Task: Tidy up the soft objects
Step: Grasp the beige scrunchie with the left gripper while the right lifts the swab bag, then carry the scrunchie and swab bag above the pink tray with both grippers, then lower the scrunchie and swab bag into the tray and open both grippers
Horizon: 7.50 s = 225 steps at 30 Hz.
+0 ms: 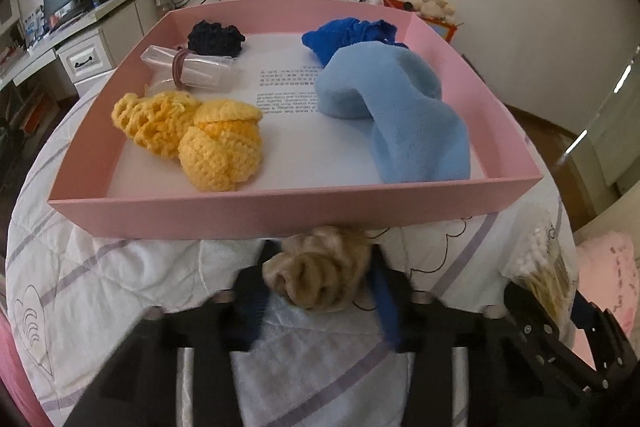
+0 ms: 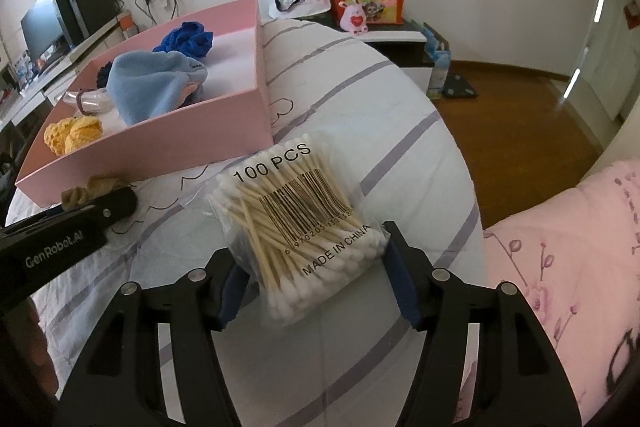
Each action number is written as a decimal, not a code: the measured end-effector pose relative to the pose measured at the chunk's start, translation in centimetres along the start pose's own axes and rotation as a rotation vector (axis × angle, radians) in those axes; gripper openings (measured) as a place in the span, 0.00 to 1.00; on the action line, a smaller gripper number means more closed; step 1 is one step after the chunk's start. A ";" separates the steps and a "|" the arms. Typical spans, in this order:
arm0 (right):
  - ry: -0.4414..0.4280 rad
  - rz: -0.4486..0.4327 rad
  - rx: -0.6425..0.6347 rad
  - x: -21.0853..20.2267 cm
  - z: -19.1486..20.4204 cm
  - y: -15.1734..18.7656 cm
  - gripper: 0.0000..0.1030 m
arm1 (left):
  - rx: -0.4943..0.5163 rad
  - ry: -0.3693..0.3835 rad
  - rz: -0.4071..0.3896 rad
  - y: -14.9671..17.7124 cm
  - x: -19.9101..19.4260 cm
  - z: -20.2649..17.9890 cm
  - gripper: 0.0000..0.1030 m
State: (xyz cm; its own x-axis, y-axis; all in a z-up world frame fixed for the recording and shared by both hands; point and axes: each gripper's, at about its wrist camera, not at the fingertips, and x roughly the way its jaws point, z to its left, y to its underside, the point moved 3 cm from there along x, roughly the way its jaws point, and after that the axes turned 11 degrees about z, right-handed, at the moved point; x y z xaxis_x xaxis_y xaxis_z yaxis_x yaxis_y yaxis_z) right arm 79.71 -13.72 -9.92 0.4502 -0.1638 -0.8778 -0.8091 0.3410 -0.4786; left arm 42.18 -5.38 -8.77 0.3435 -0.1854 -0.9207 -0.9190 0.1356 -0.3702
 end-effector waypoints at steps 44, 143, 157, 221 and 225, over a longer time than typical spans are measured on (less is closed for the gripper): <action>0.041 -0.225 -0.183 -13.0 10.4 3.1 0.51 | 0.023 -0.031 -0.322 11.5 -18.5 6.5 0.25; -0.014 -0.348 -0.182 -14.6 14.5 -11.2 0.51 | 0.075 -0.047 -0.507 0.0 -26.9 4.8 0.25; 0.051 -0.027 -0.215 -0.5 15.9 -15.7 0.51 | 0.048 -0.039 -0.211 -21.5 -16.3 6.6 0.25; -0.015 0.089 -0.042 3.8 8.8 -15.4 0.97 | 0.074 -0.091 -0.139 -27.2 0.1 6.5 1.00; -0.017 0.087 -0.043 3.6 8.7 -15.3 0.97 | 0.033 -0.073 -0.135 -26.9 -0.1 7.4 1.00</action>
State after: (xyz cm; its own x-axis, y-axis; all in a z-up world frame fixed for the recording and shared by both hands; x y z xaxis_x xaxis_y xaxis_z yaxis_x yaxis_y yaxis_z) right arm 97.00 -11.42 -5.63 0.3833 -0.1193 -0.9159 -0.8609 0.3130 -0.4010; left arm 68.34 -1.78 0.33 0.4777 -0.1332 -0.8684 -0.8571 0.1461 -0.4939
